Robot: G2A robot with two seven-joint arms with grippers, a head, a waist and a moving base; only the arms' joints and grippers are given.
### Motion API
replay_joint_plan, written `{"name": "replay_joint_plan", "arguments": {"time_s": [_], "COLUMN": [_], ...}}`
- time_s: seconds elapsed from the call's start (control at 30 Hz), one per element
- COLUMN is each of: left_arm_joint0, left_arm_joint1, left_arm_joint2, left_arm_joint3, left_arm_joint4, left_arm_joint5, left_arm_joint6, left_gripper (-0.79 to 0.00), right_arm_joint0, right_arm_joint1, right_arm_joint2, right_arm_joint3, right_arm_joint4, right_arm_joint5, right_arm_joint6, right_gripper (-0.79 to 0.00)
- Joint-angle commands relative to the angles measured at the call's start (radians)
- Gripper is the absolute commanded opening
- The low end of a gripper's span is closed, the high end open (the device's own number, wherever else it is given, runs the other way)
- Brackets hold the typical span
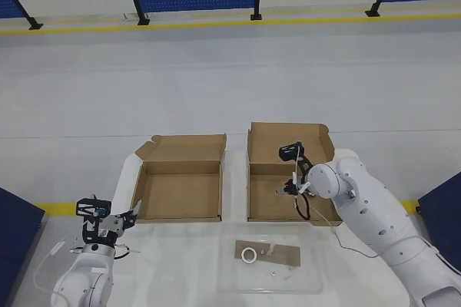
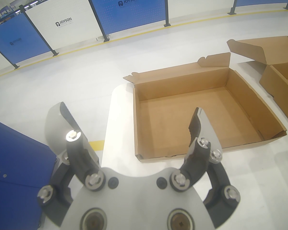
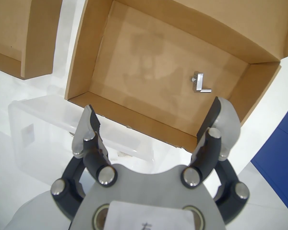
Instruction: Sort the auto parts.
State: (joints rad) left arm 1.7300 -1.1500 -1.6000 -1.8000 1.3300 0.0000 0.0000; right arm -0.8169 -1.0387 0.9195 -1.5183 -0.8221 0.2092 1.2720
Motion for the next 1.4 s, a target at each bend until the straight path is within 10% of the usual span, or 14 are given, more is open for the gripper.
{"name": "replay_joint_plan", "arguments": {"time_s": [0.0,0.37,1.37], "left_arm_joint0": [0.000,0.000,0.000], "left_arm_joint1": [0.000,0.000,0.000], "left_arm_joint2": [0.000,0.000,0.000], "left_arm_joint3": [0.000,0.000,0.000], "left_arm_joint4": [0.000,0.000,0.000], "left_arm_joint5": [0.000,0.000,0.000], "left_arm_joint6": [0.000,0.000,0.000], "left_gripper": [0.000,0.000,0.000], "right_arm_joint0": [-0.009,-0.098,-0.058], "right_arm_joint1": [0.004,0.052,0.115], "right_arm_joint2": [0.017,0.154,-0.093], "right_arm_joint3": [-0.060,-0.366,-0.462], "right_arm_joint4": [0.011,0.157,0.272], "right_arm_joint5": [-0.056,-0.415,-0.541], "right_arm_joint6": [-0.018,0.136,0.216], "right_gripper": [0.000,0.000,0.000]}}
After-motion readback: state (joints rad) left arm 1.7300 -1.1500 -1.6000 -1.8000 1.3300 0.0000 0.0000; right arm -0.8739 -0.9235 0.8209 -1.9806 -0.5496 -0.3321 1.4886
